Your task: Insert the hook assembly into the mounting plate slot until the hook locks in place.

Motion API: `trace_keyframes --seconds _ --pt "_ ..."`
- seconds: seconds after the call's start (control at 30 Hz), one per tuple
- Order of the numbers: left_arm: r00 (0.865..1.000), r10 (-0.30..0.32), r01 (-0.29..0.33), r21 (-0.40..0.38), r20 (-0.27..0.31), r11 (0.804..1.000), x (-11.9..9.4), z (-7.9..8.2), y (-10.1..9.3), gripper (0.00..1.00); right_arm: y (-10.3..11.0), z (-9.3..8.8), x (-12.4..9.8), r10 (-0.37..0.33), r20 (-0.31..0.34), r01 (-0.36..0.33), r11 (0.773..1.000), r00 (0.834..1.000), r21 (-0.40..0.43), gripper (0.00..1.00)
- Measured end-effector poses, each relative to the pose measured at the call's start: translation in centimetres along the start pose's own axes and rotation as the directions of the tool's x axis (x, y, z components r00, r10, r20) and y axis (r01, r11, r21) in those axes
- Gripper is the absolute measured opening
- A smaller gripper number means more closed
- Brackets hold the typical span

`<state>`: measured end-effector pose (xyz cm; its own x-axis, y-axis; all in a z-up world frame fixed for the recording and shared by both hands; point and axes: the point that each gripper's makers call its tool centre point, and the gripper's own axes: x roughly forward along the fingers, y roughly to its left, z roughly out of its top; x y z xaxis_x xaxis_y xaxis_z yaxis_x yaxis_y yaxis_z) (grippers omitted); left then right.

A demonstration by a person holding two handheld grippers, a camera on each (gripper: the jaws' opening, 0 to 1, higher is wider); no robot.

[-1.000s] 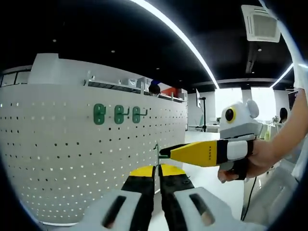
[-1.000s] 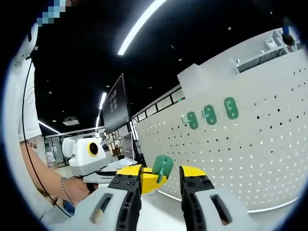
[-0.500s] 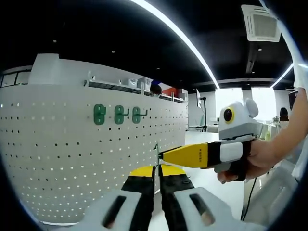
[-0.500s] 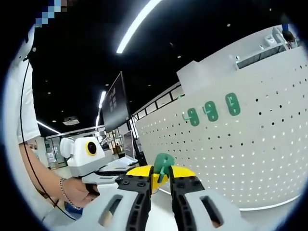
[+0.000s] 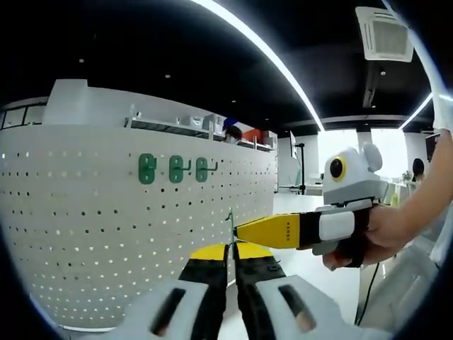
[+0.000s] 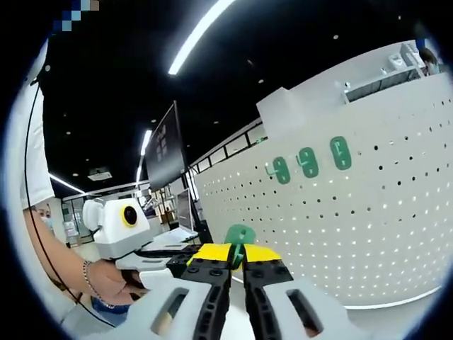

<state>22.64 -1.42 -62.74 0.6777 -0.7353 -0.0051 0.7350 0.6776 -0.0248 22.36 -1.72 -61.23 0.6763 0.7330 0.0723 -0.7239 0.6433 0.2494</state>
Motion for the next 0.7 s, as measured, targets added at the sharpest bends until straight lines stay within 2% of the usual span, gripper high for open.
trace_keyframes --seconds 0.33,0.7 --pt "1.0 0.002 -0.002 0.002 -0.001 1.0 0.0 -0.01 -0.03 0.03 -0.08 0.1 0.01 -0.006 0.007 0.006 0.999 1.0 0.046 0.01" --pt "1.0 -0.003 0.003 -0.002 -0.003 1.0 -0.08 0.05 -0.17 0.03 0.02 0.13 -0.12 -0.008 0.003 0.008 0.998 1.0 0.061 0.01"
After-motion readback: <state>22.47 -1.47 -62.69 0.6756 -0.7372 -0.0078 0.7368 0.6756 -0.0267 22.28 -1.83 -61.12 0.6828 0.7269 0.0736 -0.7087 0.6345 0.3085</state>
